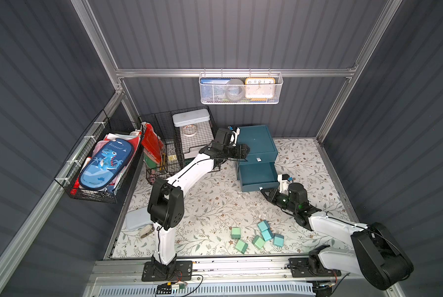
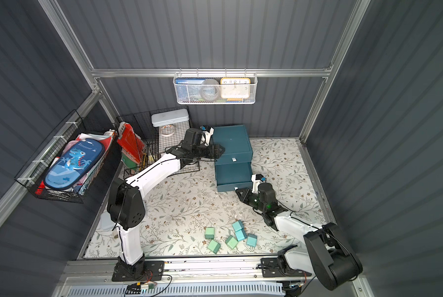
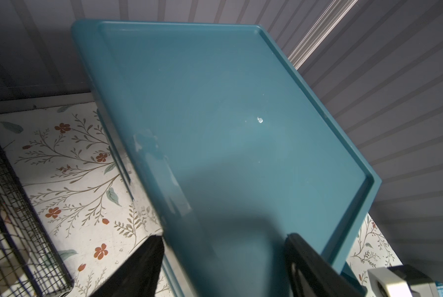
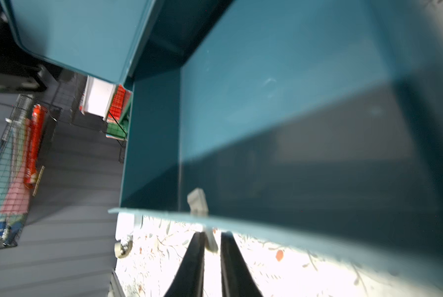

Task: Place the plugs into the drawer by color
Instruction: Open the drawer in the storage box.

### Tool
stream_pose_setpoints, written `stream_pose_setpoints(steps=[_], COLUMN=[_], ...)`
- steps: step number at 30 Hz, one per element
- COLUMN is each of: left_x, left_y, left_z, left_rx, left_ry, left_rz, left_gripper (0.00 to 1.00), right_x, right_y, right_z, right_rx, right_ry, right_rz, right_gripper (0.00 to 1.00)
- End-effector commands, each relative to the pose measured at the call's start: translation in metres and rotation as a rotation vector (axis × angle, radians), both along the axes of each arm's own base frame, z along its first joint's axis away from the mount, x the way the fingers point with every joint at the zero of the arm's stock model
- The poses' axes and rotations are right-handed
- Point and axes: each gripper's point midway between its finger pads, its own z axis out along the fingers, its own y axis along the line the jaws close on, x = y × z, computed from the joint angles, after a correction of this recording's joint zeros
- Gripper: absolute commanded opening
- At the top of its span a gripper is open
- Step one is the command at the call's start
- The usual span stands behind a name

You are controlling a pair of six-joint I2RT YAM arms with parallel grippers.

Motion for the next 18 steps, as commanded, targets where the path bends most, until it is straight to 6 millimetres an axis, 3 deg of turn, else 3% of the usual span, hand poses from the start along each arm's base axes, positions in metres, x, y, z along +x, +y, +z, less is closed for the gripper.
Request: stream_pose_setpoints(steps=[1,3,7,12,18], left_x=[-0.01,-0.013,-0.023,-0.035,-0.044], left_y=[0.004,0.001,-0.002,0.002,0.008], left_z=[-0.041,-0.022,0.015,0.024,0.019], left_rx=[0.075,0.039,-0.037,-0.042,-0.034], left_ry=[0.119,0.107,0.065,0.053,0.049], left_rz=[-0.003,-0.01,-0.018,-0.027,-0.033], left_gripper=[0.78,0.78,0.79,0.79,0.8], right_x=[-0.028,-0.048,-0.086,-0.121,-0.14], right_y=[0.0,-0.002,-0.022,-0.045,-0.033], right_z=[-0.018,-0.024,-0.021,-0.022,-0.04], right_rx=[-0.066,-0.082,-0.228,-0.424,-0.587], right_ry=[0.079,0.112,0.153,0.19,0.207], right_rz=[0.082,0.119,0.117,0.048,0.068], right_gripper=[0.32,0.43,0.55,0.64,0.68])
